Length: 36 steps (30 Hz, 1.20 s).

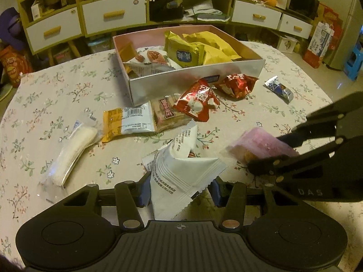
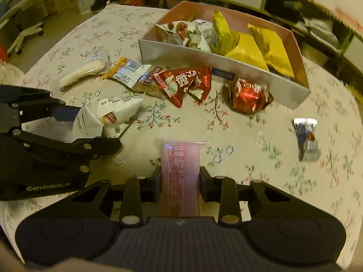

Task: Organize snacks
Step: 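Grasp the pink packet with the right tool while the left tool grasps the white paper packet, then carry both packets into the pink box and open both tools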

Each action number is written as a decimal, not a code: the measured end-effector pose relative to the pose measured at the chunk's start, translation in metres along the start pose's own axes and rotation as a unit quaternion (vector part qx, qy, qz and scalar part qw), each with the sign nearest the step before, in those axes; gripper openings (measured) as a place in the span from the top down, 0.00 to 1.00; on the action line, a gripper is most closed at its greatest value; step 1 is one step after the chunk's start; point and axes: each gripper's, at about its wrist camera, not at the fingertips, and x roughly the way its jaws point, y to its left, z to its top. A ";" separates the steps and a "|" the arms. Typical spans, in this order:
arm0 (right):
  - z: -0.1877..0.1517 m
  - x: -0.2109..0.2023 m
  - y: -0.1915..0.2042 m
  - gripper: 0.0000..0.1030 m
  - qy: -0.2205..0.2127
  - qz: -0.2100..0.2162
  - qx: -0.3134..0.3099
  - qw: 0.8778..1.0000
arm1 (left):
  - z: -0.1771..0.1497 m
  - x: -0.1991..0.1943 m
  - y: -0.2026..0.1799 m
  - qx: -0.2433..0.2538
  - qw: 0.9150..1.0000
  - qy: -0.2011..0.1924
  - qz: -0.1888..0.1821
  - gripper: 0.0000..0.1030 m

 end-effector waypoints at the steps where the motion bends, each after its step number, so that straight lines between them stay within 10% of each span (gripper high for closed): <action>1: -0.001 -0.002 -0.001 0.71 0.000 0.003 0.009 1.000 | 0.000 -0.001 0.001 -0.001 1.000 0.000 -0.002 0.53; 36: 0.035 -0.033 -0.072 0.71 -0.069 -0.001 0.142 0.987 | 0.075 -0.017 0.019 -0.076 0.995 -0.059 -0.006 0.54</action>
